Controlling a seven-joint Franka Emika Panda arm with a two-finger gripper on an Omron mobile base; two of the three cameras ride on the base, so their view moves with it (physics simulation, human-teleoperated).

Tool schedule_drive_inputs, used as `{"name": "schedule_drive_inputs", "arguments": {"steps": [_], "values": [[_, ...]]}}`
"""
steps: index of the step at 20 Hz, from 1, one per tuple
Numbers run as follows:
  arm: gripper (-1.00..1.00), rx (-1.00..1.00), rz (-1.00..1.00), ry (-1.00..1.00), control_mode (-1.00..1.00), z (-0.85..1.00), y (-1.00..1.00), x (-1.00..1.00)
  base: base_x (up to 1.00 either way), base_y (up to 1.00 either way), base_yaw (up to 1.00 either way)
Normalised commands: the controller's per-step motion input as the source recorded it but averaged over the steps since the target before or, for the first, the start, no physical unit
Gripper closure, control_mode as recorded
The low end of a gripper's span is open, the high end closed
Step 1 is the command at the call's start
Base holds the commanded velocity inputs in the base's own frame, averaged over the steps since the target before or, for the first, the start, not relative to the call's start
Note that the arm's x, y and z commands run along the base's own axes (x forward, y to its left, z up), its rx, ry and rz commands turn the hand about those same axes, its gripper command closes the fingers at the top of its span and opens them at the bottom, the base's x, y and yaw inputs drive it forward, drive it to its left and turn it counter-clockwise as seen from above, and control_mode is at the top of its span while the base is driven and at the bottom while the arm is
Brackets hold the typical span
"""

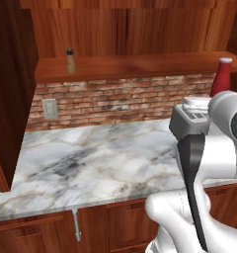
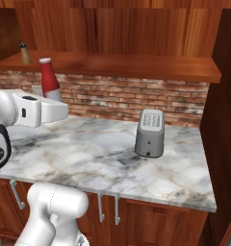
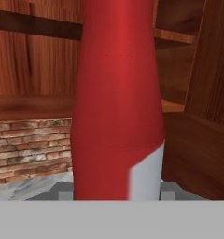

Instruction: Take 2 condiments from the cabinet and move them on the counter near the stove.Make sure the condiments are lined up with each other, next to each other.

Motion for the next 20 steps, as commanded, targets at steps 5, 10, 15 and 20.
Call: {"name": "schedule_drive_inputs", "arguments": {"steps": [5, 10, 15, 20], "values": [[1.00, 0.00, 0.00, 0.00, 1.00, 0.00, 0.00, 0.00, -0.03, -0.30, 0.15], [1.00, 0.00, 0.00, 0.00, 1.00, 0.00, 0.00, 0.00, -0.27, -0.12, 0.16], [1.00, 0.00, 0.00, 0.00, 1.00, 0.00, 0.00, 0.00, -0.66, 0.01, 0.27], [1.00, 0.00, 0.00, 0.00, 1.00, 0.00, 0.00, 0.00, -0.90, 0.21, 0.55]]}}
